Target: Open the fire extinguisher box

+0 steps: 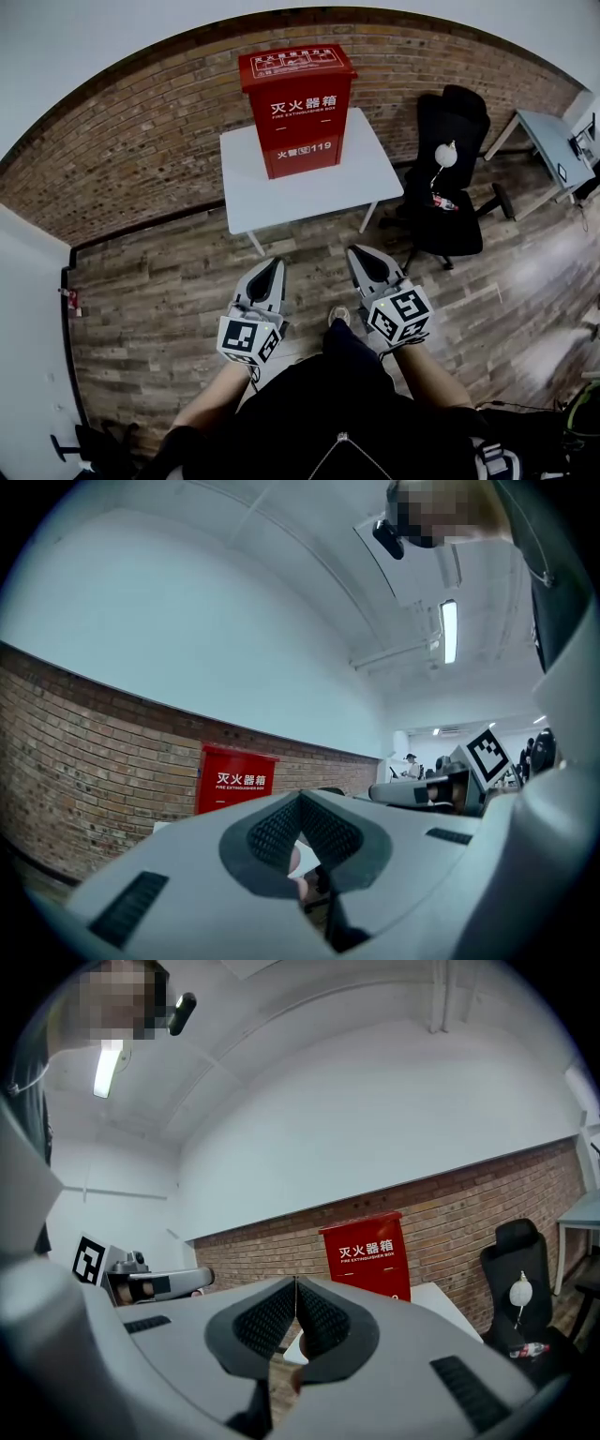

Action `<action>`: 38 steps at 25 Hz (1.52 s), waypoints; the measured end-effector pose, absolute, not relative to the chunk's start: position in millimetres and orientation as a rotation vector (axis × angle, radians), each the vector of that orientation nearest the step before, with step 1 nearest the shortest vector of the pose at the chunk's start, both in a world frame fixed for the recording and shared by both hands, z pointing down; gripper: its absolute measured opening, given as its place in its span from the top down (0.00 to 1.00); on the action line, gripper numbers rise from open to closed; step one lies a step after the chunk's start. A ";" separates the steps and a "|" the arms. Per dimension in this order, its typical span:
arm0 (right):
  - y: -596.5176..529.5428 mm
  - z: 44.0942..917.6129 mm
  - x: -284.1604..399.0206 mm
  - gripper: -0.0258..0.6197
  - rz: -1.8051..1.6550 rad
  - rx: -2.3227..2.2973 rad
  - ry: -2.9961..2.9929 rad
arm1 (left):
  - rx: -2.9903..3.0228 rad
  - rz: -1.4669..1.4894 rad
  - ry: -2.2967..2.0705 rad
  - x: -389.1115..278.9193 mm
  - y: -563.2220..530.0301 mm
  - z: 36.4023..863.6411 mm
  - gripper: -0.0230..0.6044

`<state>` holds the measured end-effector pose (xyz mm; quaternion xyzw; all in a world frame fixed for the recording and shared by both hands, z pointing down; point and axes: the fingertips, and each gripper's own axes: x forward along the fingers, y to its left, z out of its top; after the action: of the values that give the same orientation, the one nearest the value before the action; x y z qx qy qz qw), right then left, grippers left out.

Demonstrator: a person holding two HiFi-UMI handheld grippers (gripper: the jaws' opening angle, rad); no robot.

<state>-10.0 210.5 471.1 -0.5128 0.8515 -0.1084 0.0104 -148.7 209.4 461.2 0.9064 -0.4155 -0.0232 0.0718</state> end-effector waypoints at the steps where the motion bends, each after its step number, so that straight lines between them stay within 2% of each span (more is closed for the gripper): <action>1: 196.7 469.9 -4.4 0.93 -0.331 -1.586 2.665 | 2.724 -0.071 -1.256 -143.3 197.9 460.9 0.89; 21: -41.5 468.3 96.5 0.93 -0.432 -1.364 2.738 | 2.576 -0.017 -1.543 -66.5 2.9 465.9 0.89; 32: -148.2 456.8 103.7 0.93 -0.408 -1.368 2.683 | 2.584 -0.036 -1.529 -87.9 -121.1 460.4 0.89; 38: -214.1 446.6 79.7 0.93 -0.383 -1.406 2.693 | 2.639 -0.054 -1.448 -98.9 -191.3 444.1 0.89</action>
<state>79.7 -214.1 446.6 -0.4587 0.8789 -0.1250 0.0397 -98.9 -191.3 444.1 0.8747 -0.4799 -0.0179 0.0655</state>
